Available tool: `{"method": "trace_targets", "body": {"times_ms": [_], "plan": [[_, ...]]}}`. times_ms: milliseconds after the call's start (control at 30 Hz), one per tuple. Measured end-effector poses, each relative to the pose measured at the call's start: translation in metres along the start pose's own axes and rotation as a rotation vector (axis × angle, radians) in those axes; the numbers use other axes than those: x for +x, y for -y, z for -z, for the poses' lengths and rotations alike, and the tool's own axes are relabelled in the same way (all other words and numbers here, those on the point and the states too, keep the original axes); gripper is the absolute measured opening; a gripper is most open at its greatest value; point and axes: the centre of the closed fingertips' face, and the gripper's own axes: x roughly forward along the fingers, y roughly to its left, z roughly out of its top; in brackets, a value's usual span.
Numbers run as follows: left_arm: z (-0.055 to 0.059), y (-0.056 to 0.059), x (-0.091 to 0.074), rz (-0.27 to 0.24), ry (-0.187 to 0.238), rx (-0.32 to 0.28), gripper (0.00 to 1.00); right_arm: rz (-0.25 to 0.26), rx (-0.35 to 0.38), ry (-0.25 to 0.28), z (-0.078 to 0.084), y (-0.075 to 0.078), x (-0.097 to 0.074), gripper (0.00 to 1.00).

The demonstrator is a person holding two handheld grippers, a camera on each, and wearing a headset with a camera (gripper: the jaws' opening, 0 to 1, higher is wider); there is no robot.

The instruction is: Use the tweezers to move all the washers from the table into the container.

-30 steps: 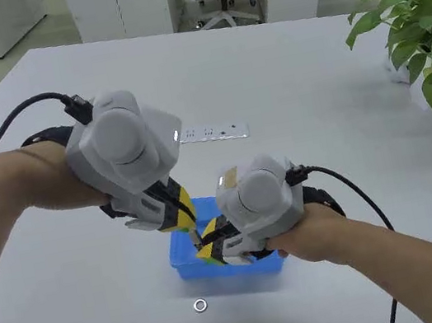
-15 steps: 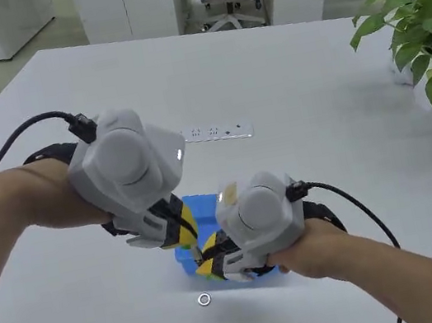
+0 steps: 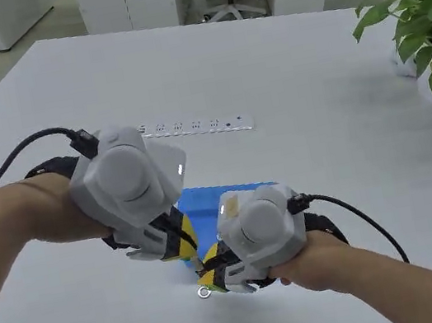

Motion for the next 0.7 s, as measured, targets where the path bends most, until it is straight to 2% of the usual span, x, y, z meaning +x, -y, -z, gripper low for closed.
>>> {"method": "trace_targets", "body": {"times_ms": [700], "plan": [[0.011,0.010,0.015,0.034,-0.004,-0.028,0.05,-0.038,0.020,-0.009,0.012,-0.012,0.016,0.12]]}}
